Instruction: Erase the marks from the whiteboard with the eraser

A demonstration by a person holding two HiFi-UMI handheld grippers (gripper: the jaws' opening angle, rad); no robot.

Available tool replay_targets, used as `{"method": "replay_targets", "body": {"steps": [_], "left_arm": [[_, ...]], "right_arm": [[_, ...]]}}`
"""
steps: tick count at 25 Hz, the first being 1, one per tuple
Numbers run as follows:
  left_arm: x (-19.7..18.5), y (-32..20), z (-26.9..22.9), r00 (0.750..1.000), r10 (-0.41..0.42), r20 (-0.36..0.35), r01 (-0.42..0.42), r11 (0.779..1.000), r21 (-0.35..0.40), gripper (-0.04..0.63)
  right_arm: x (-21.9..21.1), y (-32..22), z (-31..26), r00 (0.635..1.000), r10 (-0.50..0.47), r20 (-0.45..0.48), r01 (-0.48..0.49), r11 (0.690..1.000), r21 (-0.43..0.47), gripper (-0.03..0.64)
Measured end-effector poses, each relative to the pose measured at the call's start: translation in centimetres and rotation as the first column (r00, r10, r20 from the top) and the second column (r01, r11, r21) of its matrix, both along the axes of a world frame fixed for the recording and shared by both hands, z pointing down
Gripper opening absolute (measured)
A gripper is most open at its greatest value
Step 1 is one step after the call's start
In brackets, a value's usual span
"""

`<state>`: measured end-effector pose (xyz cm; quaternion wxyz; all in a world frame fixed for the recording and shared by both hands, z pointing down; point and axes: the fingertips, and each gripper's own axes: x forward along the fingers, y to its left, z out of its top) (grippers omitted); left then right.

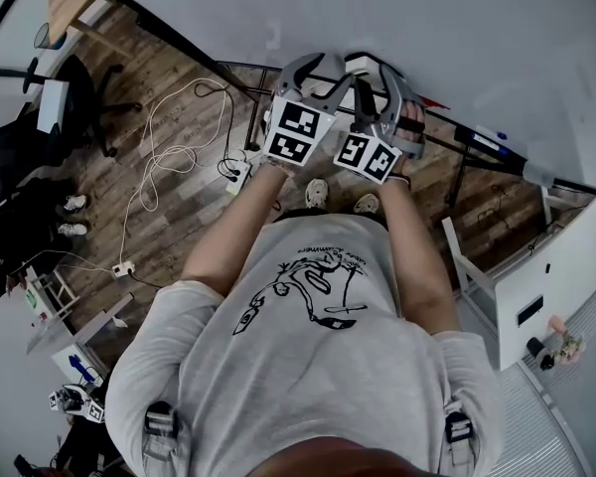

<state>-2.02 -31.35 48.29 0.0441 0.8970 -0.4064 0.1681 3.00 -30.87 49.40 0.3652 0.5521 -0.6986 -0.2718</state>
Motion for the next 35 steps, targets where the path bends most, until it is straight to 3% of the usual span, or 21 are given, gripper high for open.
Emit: {"method": "replay_targets", "body": {"steps": [9, 26, 32, 35], "left_arm": [[-1.4, 1.1, -1.0, 0.999, -0.022, -0.049, 0.023, 1.000, 0.006, 0.239], [-2.7, 0.7, -0.4, 0.998, -0.032, -0.058, 0.034, 0.999, 0.021, 0.239], [-2.4, 1.1, -0.7, 0.998, -0.030, -0.062, 0.031, 0.999, 0.018, 0.239], [-2.1, 1.4, -1.2, 0.997, -0.024, -0.072, 0.026, 0.999, 0.021, 0.239]], "right_arm": [[2.3, 0.6, -4.2, 0.998, 0.038, 0.049, -0.041, 0.997, 0.061, 0.241], [9.5, 1.9, -8.6, 0.977, 0.147, 0.154, -0.167, 0.978, 0.126, 0.241], [10.6, 2.2, -8.9, 0.970, 0.151, 0.191, -0.176, 0.977, 0.120, 0.239], [10.6, 2.6, -9.0, 0.959, 0.129, 0.254, -0.157, 0.983, 0.090, 0.239]]}}
